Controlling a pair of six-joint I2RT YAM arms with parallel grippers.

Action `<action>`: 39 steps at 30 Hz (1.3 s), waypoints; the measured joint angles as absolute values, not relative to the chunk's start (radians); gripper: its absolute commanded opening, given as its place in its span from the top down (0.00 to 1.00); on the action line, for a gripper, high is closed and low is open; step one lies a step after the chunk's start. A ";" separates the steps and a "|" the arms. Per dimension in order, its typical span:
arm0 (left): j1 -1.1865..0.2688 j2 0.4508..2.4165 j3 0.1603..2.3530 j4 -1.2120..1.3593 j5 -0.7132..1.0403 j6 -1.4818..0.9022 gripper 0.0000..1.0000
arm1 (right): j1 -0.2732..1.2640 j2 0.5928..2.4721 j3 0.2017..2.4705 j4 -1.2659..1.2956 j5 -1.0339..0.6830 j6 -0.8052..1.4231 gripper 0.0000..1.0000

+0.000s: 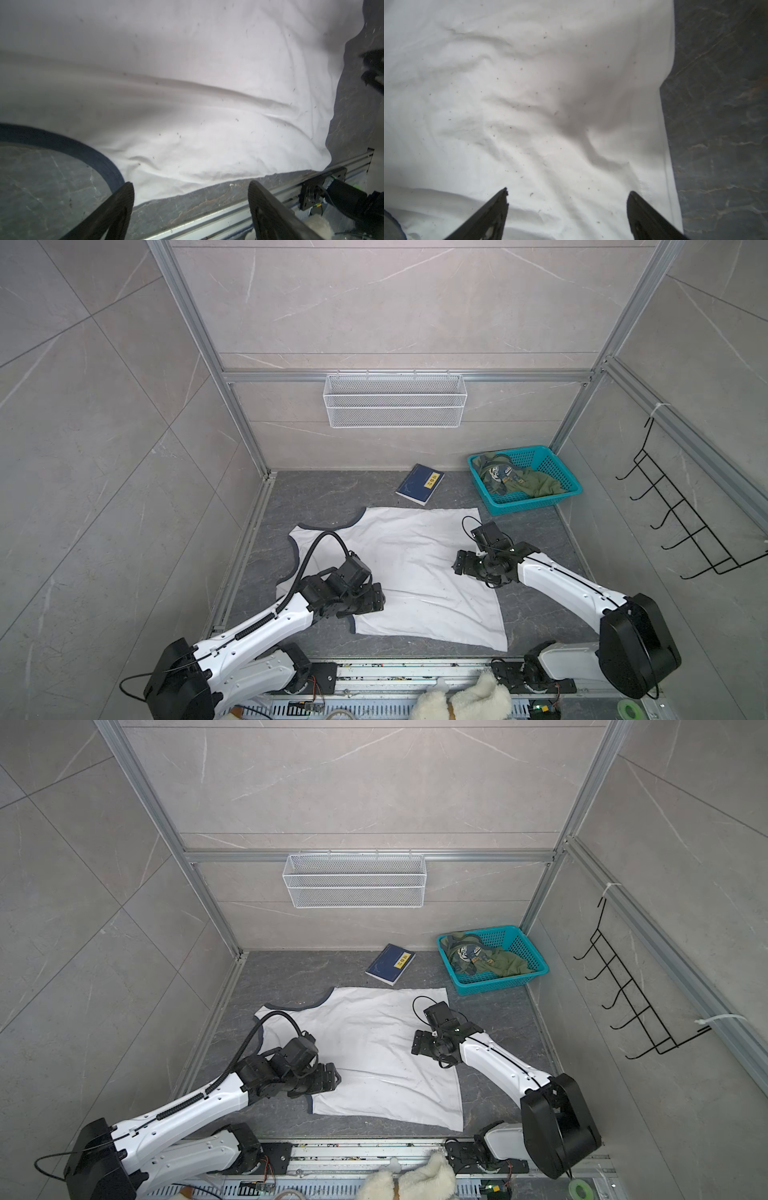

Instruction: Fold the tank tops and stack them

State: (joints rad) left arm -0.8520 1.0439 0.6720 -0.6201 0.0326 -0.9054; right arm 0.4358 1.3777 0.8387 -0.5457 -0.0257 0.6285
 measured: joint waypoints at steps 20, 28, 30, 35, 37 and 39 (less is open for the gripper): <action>-1.019 1.225 0.557 -0.483 -0.067 -1.096 0.12 | 0.382 2.119 1.632 -0.566 0.011 0.537 0.11; -1.056 1.163 0.500 -0.451 -0.104 -1.143 0.12 | 0.379 2.330 1.909 -0.714 0.029 0.530 0.14; -1.076 1.148 0.488 -0.448 -0.111 -1.160 0.12 | 0.375 2.369 1.975 -0.754 0.035 0.530 0.14; -1.147 1.127 0.476 -0.458 -0.131 -1.215 0.12 | 0.352 2.439 2.101 -0.821 0.038 0.530 0.14; -1.166 1.124 0.476 -0.467 -0.131 -1.231 0.12 | 0.345 2.459 2.135 -0.834 0.036 0.529 0.14; -1.176 1.121 0.480 -0.479 -0.129 -1.244 0.12 | 0.340 2.467 2.153 -0.843 0.034 0.529 0.14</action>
